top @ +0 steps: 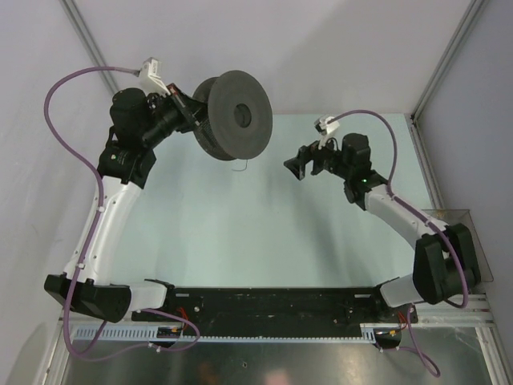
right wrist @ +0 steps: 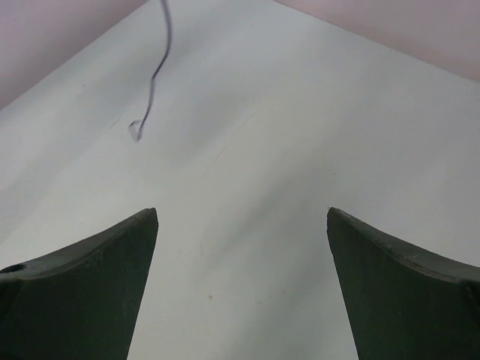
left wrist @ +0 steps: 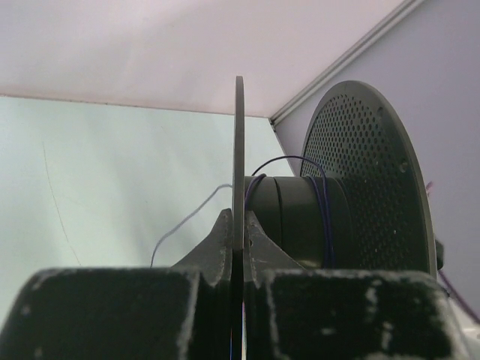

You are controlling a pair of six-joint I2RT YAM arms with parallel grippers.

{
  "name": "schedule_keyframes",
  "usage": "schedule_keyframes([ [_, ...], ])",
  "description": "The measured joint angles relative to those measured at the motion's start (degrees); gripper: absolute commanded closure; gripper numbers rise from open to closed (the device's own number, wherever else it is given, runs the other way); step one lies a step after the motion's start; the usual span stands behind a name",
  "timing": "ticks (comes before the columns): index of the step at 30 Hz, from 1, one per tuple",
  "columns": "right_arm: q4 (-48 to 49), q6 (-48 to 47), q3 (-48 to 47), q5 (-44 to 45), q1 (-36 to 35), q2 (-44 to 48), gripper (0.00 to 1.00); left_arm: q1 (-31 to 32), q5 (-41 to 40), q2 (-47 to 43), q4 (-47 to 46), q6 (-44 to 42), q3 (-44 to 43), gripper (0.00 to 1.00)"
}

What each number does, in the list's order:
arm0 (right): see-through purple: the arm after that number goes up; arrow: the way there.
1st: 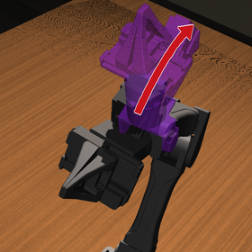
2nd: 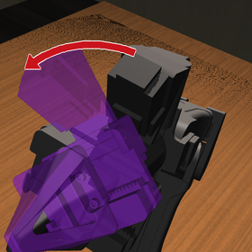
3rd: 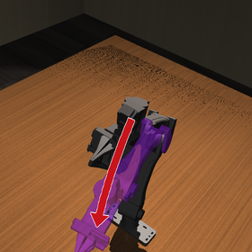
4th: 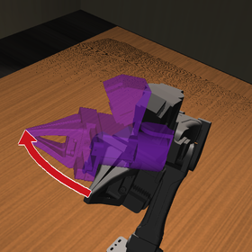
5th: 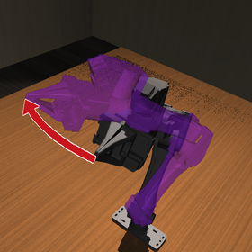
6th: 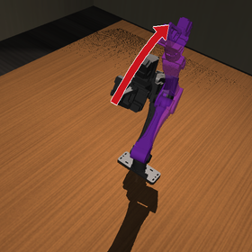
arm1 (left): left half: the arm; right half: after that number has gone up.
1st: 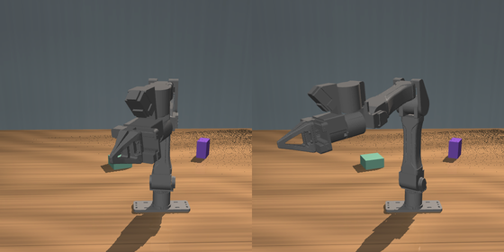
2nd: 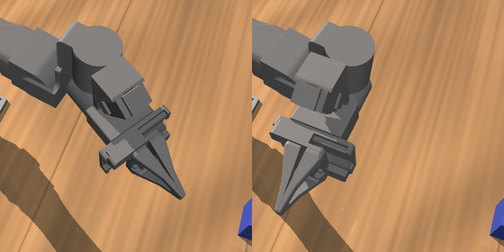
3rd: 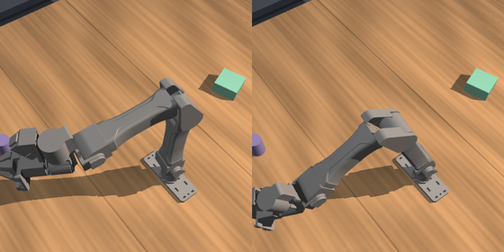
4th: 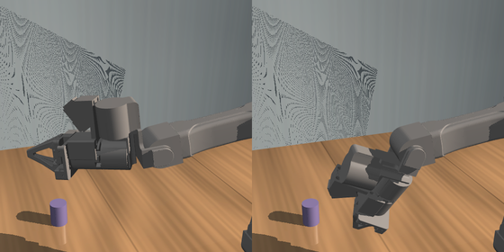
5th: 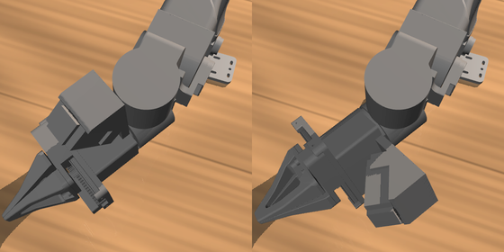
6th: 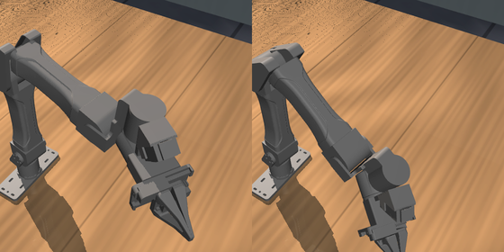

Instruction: Wrap the cables

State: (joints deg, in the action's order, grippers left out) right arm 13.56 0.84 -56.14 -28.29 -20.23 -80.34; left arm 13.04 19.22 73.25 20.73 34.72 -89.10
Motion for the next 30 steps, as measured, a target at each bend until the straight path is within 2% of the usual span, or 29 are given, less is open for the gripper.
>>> schedule_keyframes([
  [7, 6.29, 6.05, 0.24, 10.88, -9.33, -6.25, 0.01, -0.02, -4.52, 0.00, -0.02, 3.58, 0.26, 1.00],
  [13, 14.64, 7.28, 0.26, 18.23, -16.55, -11.23, 0.01, -0.09, -6.29, -0.02, -0.04, 6.38, 1.25, 1.00],
  [19, 26.05, 6.38, 0.28, 28.41, -18.43, -18.53, 0.01, -0.09, -6.97, -0.02, 0.00, 8.33, 1.68, 1.00],
  [24, 32.11, 6.03, -0.20, 31.74, -18.56, -23.43, 0.01, -0.11, -7.15, -0.02, 0.00, 9.11, 1.68, 1.00],
  [26, 33.55, 6.10, -1.16, 32.22, -18.58, -25.16, 0.04, -0.11, -7.15, -0.02, 0.00, 9.55, 1.68, 1.00],
  [28, 34.64, 6.23, -1.79, 32.46, -18.71, -26.14, 0.11, -0.13, -7.15, -0.02, 0.00, 9.97, 1.68, 1.00],
  [30, 35.47, 6.51, -2.32, 32.44, -18.84, -26.84, 0.28, -0.17, -7.15, -0.02, 0.00, 10.34, 1.68, 1.00],
])
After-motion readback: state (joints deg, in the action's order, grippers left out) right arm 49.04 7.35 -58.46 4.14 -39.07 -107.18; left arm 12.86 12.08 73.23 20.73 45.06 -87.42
